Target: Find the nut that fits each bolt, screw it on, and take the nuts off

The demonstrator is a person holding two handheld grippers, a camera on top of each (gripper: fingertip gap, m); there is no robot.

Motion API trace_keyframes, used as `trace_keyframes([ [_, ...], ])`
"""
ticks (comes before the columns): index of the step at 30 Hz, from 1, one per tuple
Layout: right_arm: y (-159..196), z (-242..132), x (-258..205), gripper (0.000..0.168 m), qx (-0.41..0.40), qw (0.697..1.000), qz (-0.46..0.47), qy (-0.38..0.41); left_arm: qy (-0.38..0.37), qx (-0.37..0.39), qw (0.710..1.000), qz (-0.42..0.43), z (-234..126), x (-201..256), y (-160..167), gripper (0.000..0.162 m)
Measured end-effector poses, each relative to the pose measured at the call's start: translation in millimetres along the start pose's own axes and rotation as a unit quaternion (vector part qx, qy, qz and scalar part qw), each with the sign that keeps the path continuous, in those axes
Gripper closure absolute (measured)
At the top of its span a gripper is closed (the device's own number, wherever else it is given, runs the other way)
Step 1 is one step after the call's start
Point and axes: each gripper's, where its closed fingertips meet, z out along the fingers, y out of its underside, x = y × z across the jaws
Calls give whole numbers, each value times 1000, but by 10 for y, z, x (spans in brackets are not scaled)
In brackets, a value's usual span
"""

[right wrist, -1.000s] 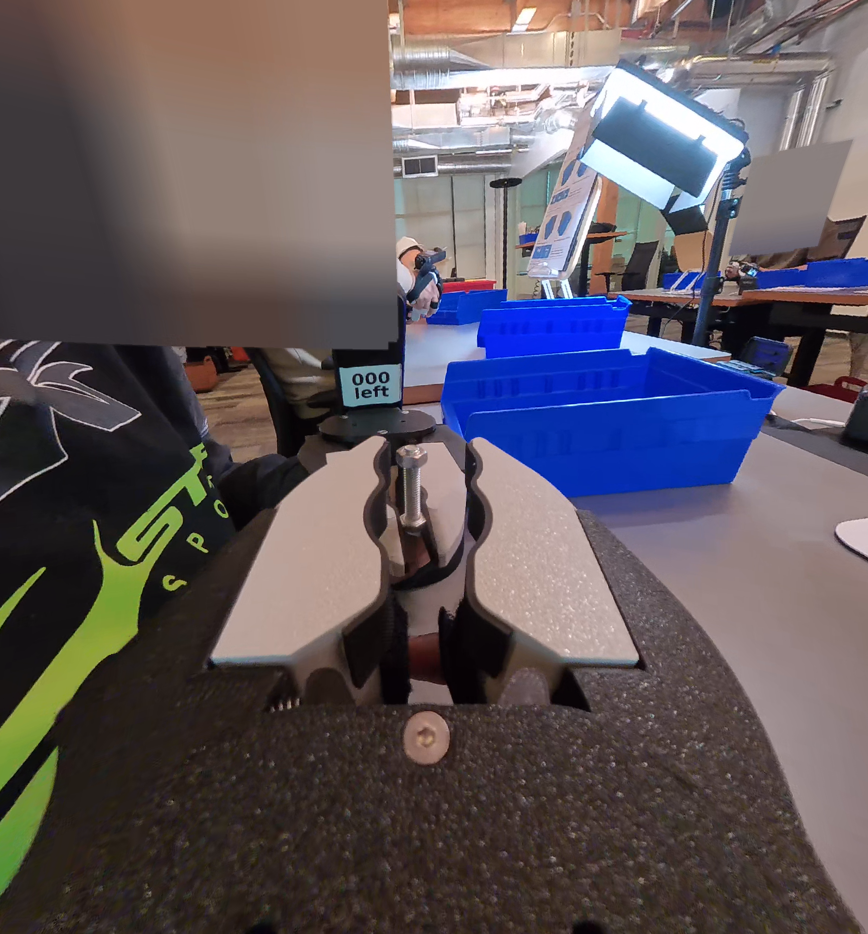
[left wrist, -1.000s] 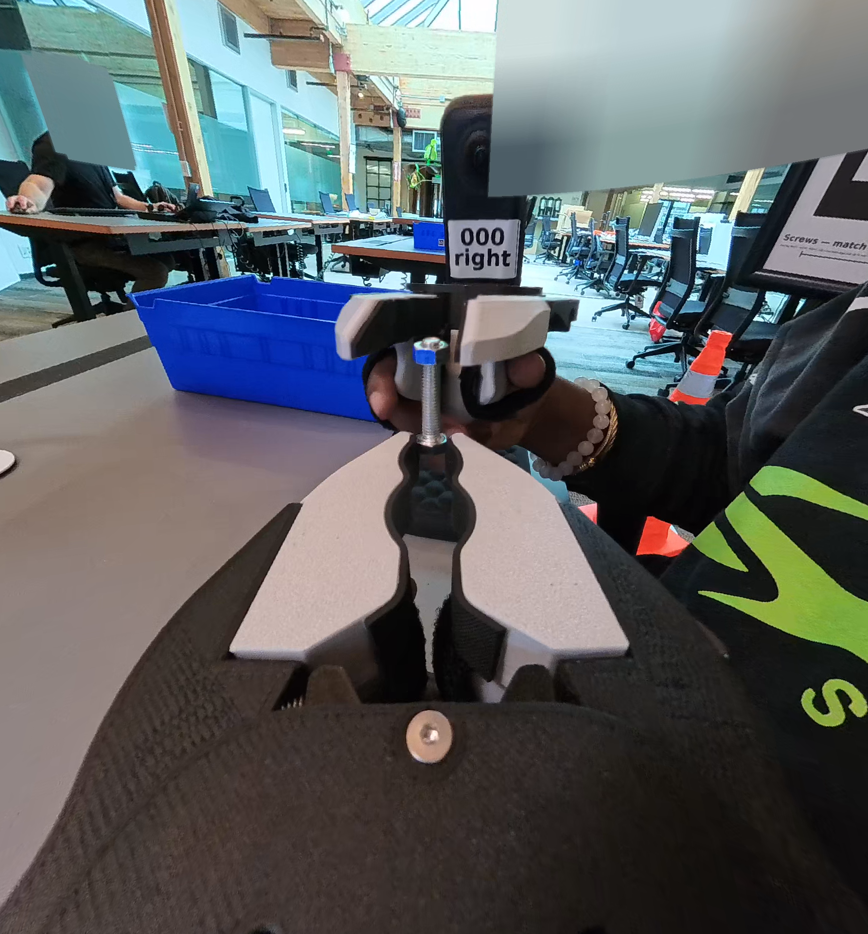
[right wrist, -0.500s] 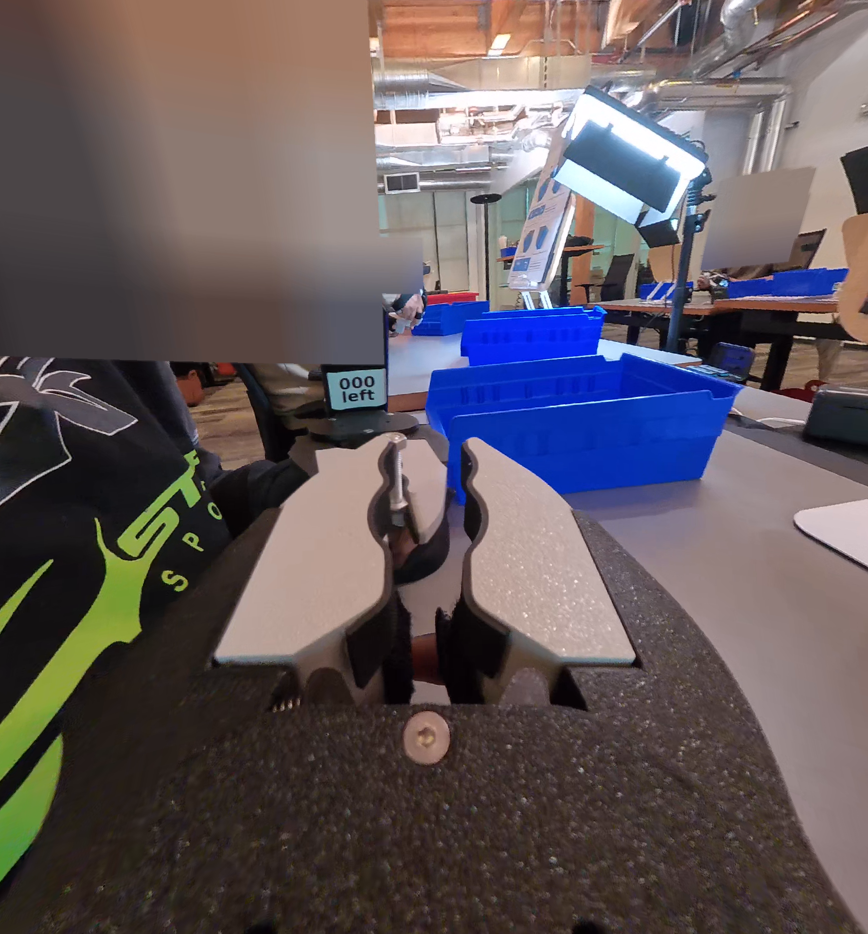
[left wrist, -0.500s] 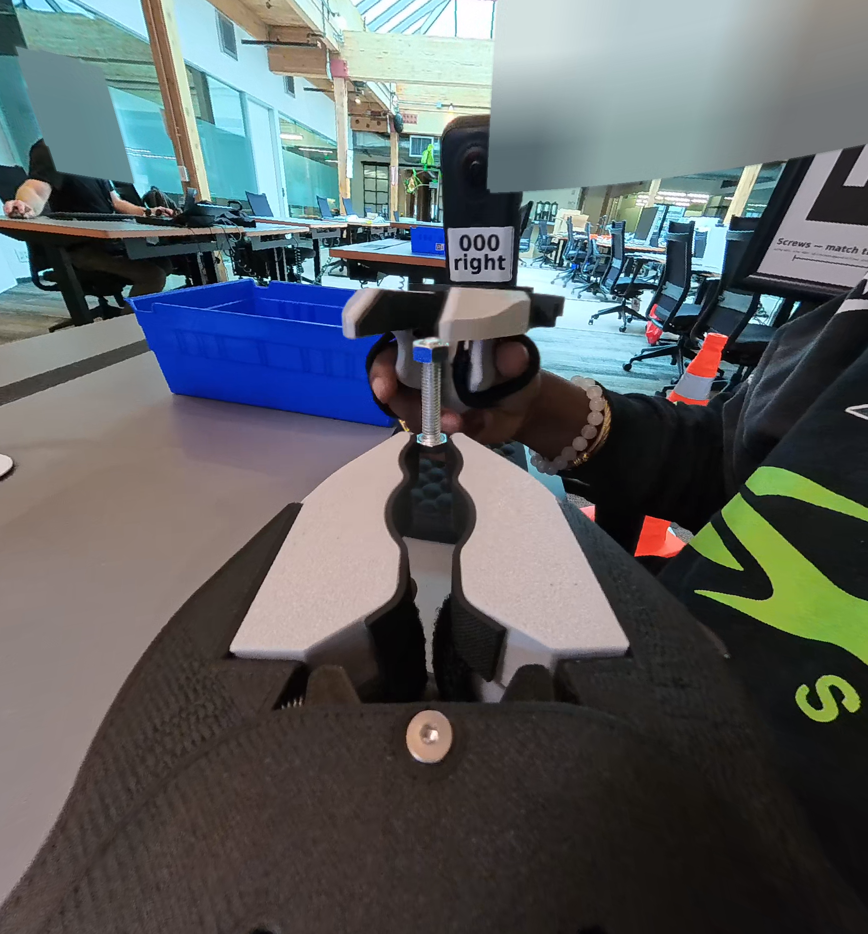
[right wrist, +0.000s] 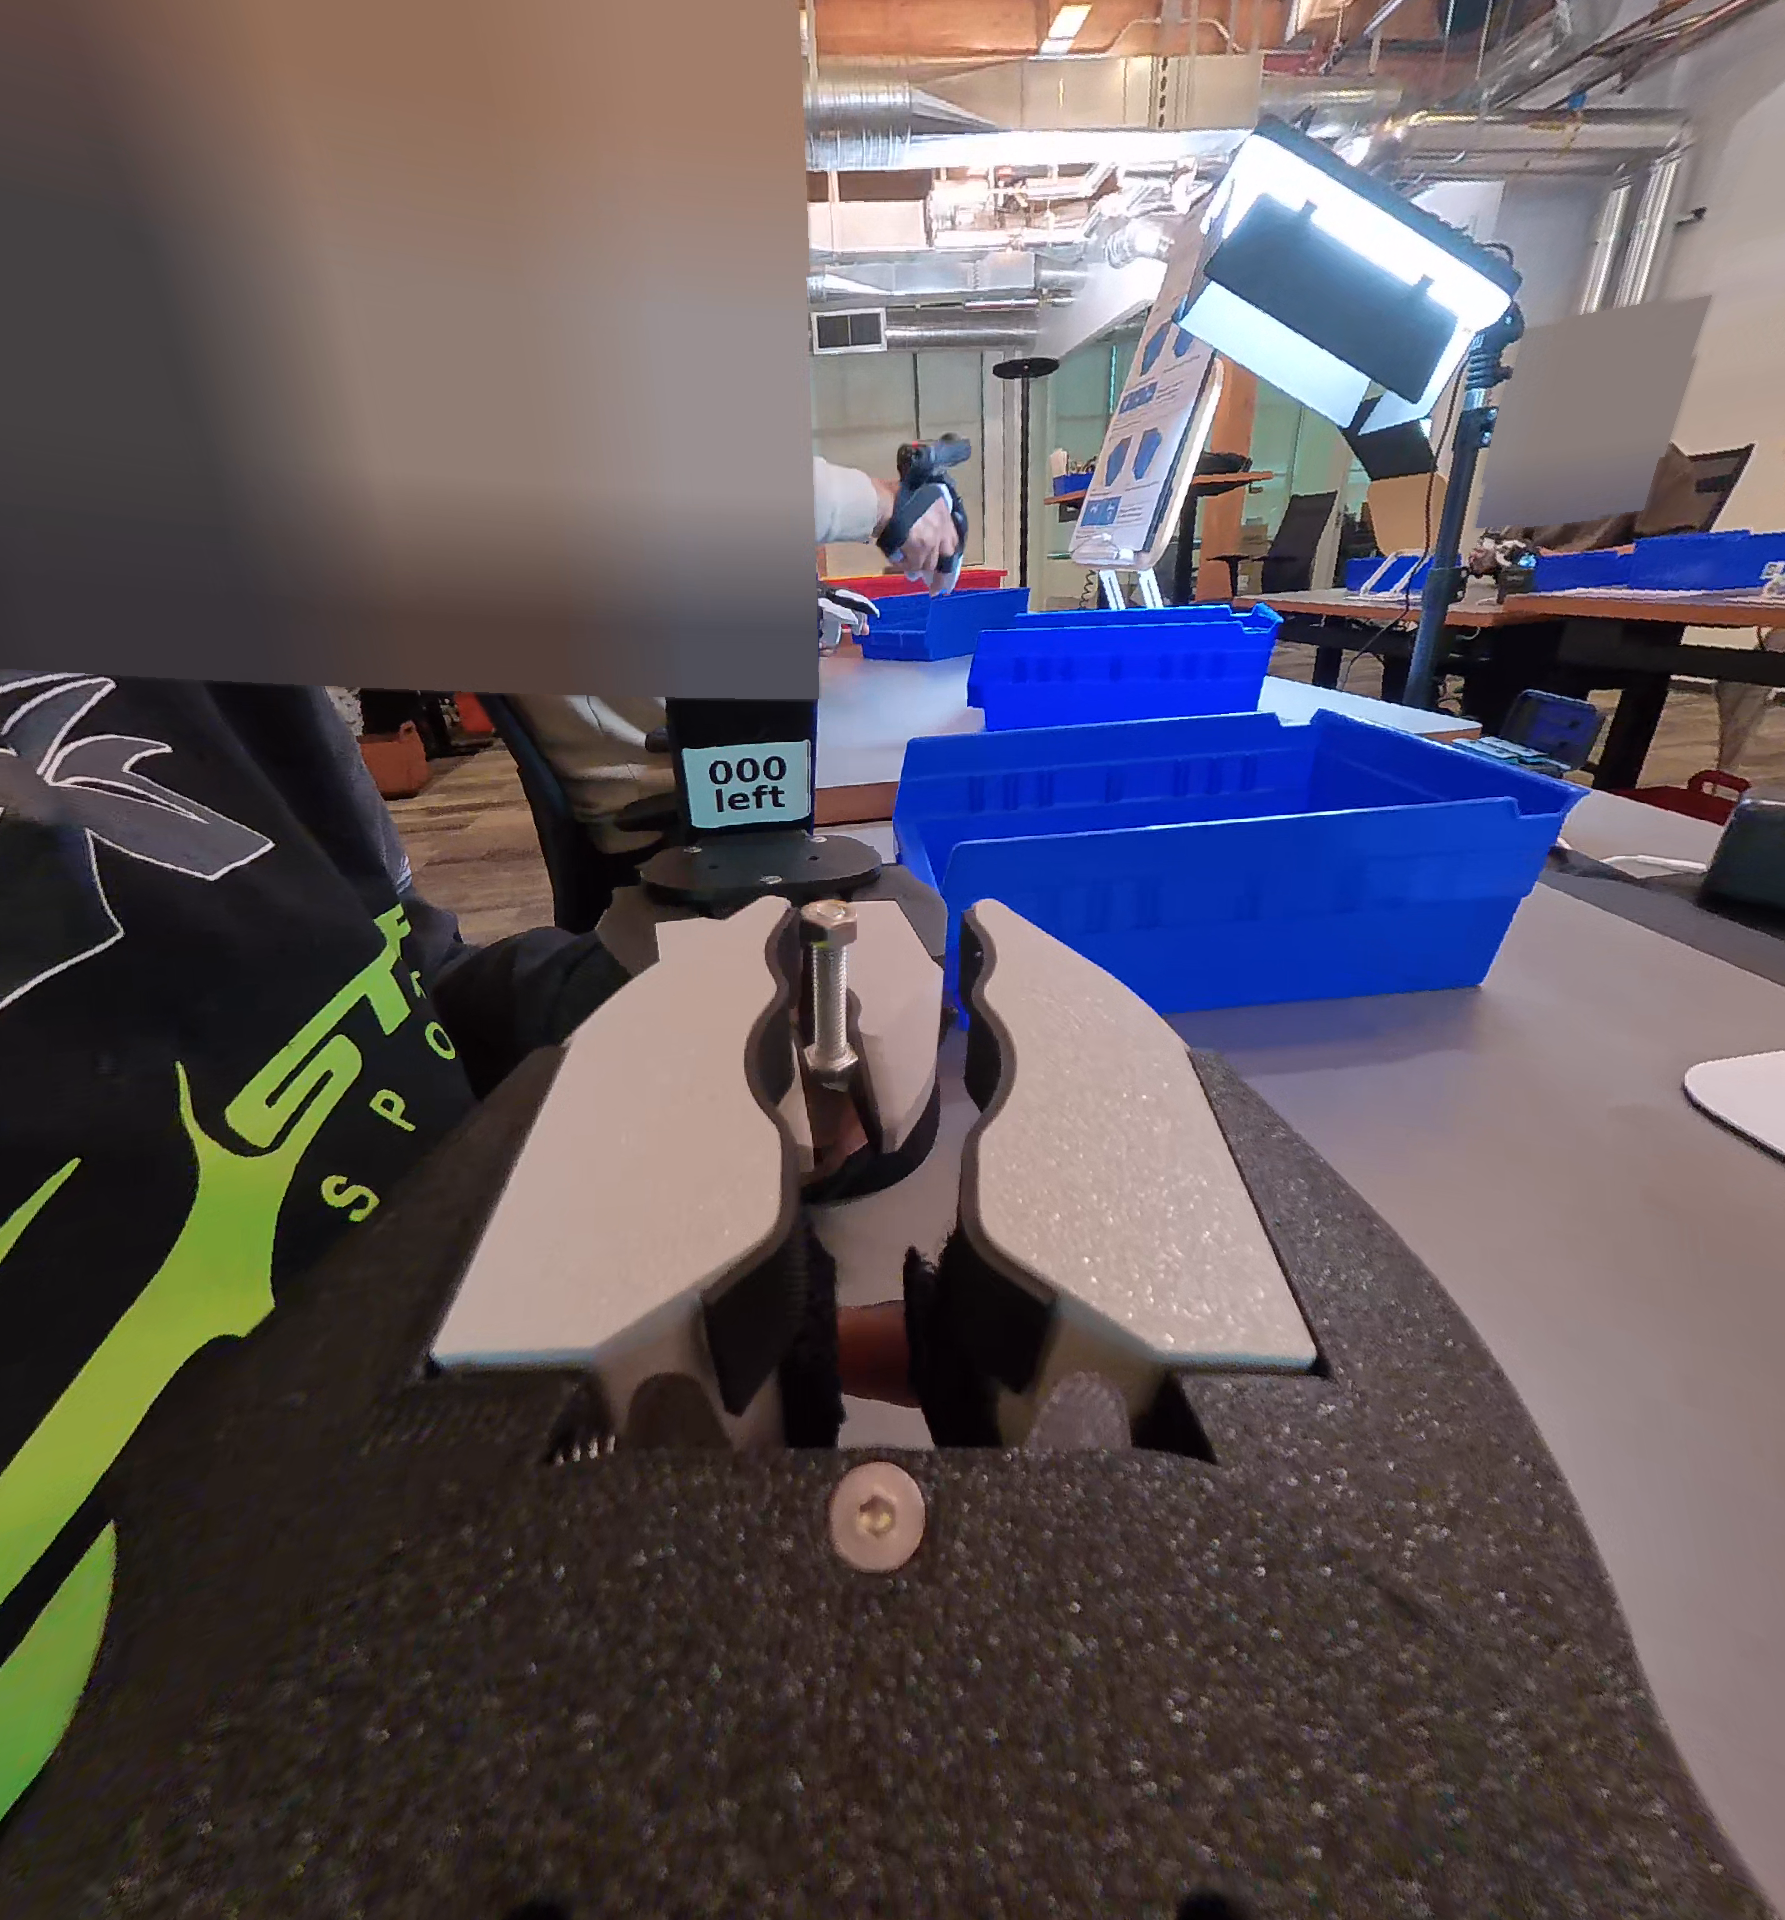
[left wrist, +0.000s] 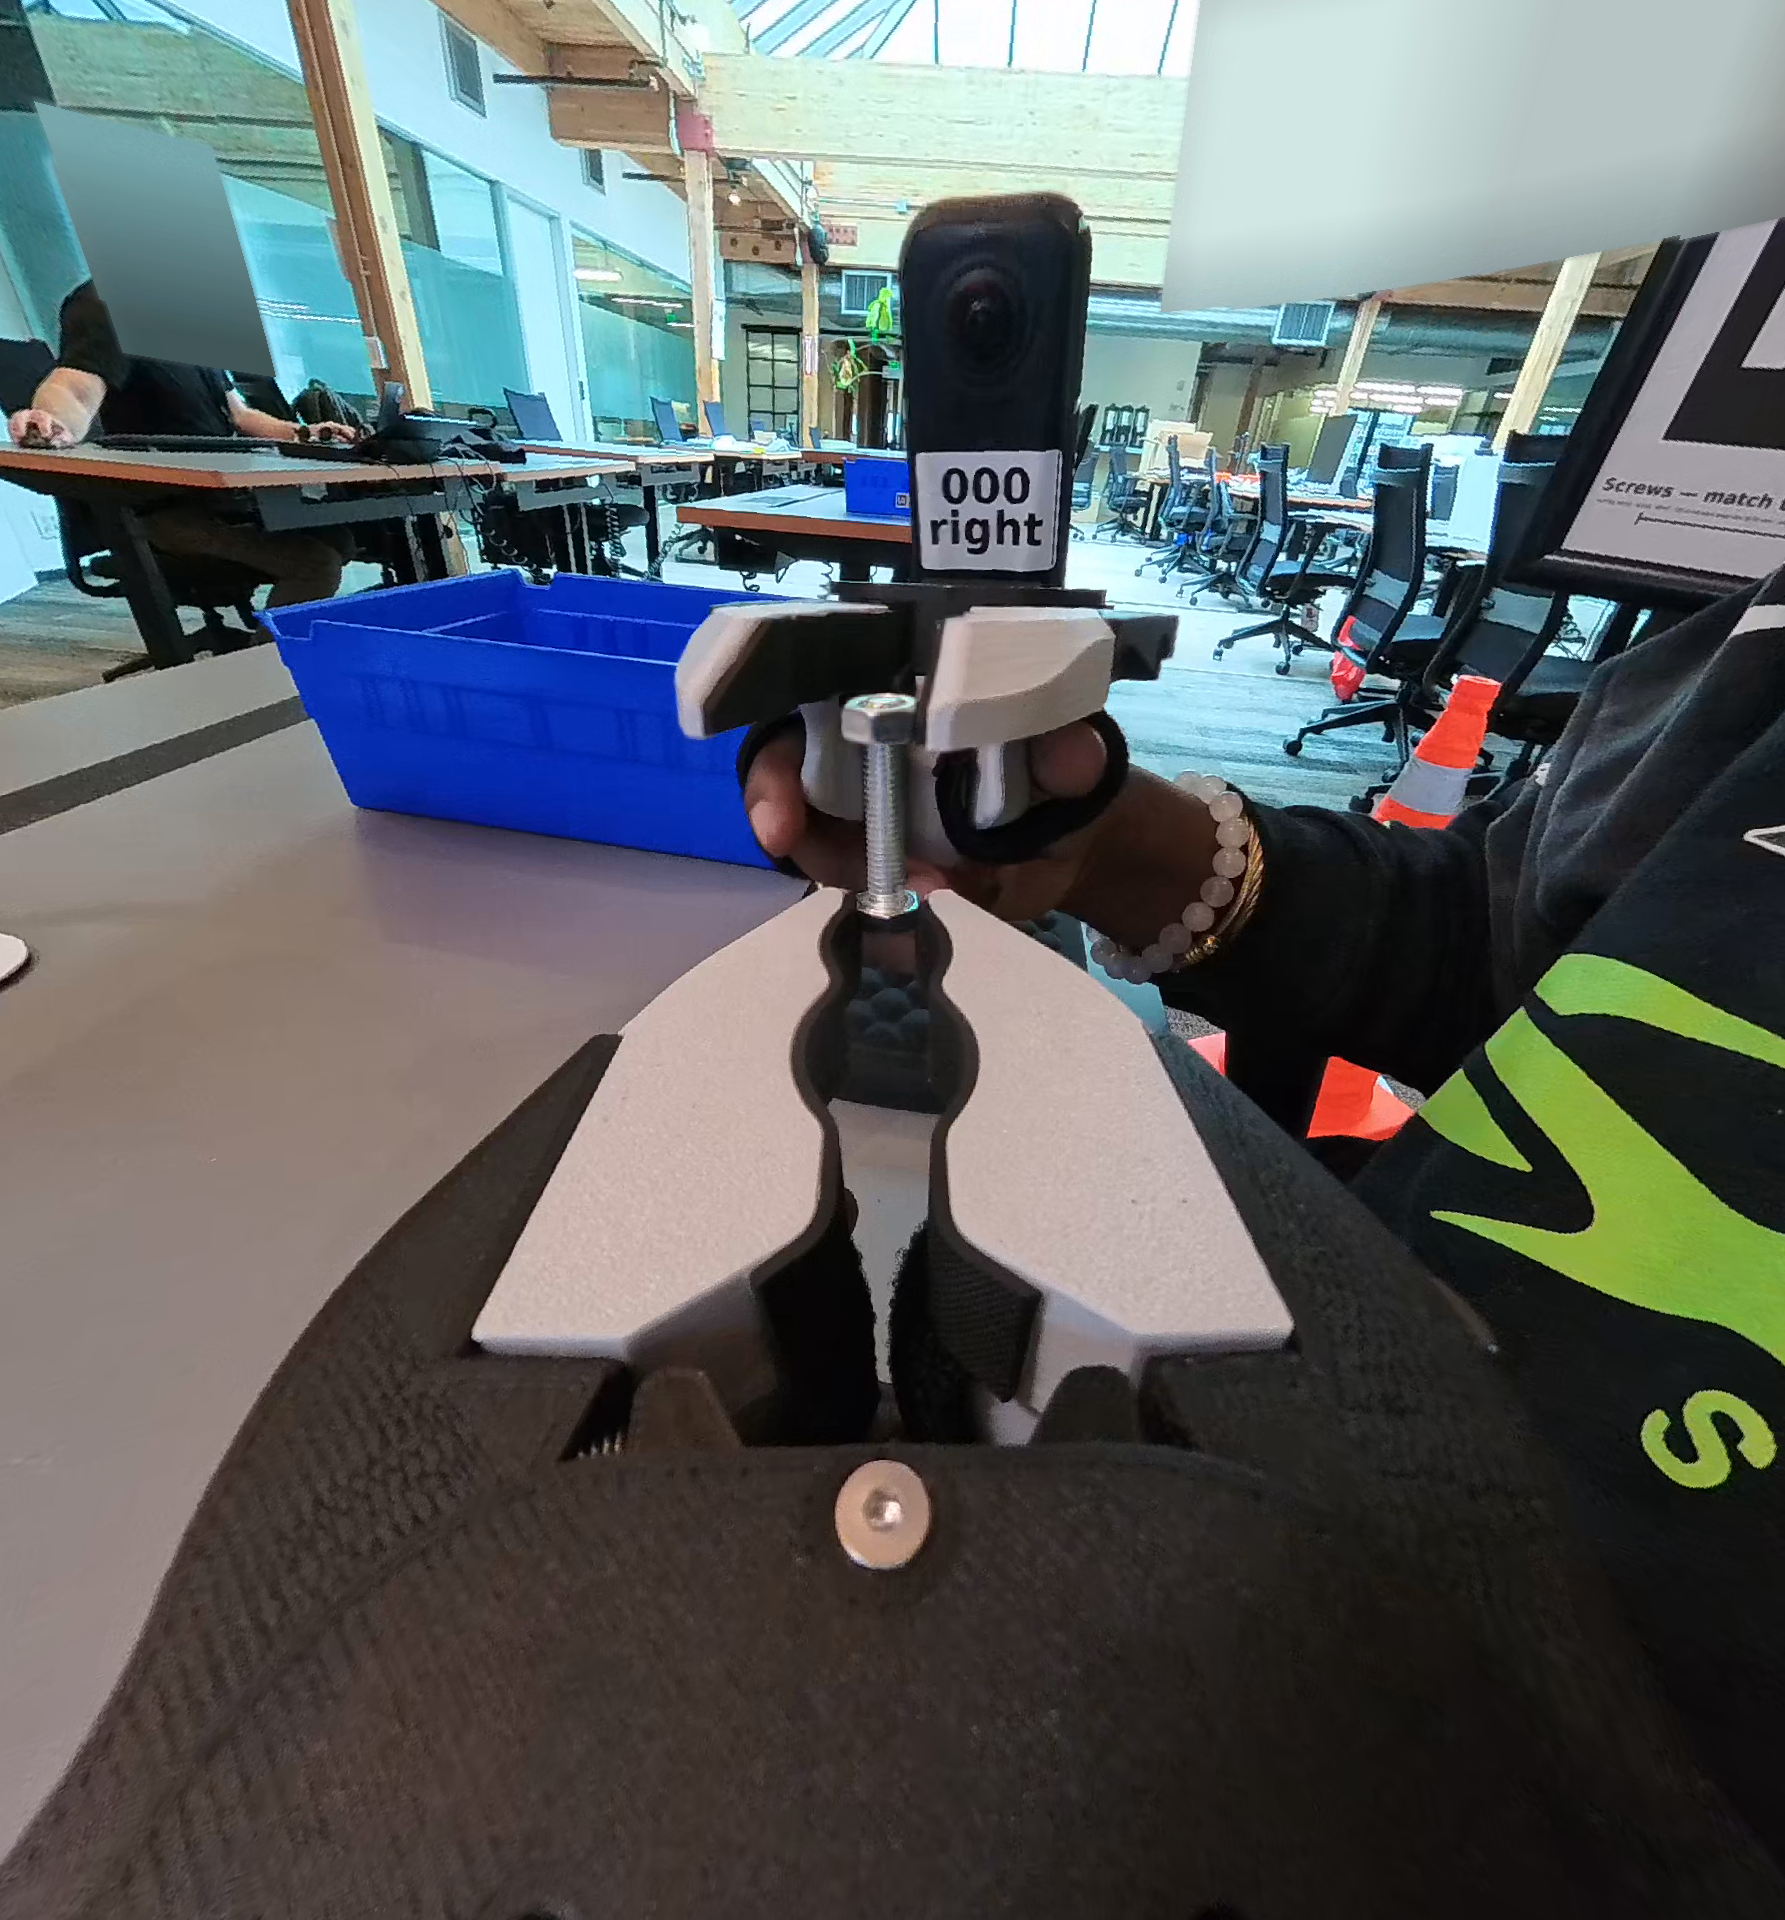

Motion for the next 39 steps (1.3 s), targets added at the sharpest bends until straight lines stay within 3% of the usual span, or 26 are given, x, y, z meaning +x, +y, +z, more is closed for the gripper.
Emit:
trace_keyframes([
  [7, -18, -146, 105, 148, 9, 1000, 2, 27, -1, 2, 1000, -1, -3, -3, -5, 152],
  [18, -2, 21, -30, 139, 1, 1000, 2, -8, 1, -3, 1000, 1, 6, 7, 10, 152],
  [29, -39, -170, 97, 145, 13, 1000, 3, 23, 3, -1, 1000, 3, 3, 15, 7, 152],
  [39, -10, 63, -61, 134, 4, 1000, 5, -15, -1, -3, 1000, 2, 5, 2, 13, 152],
])
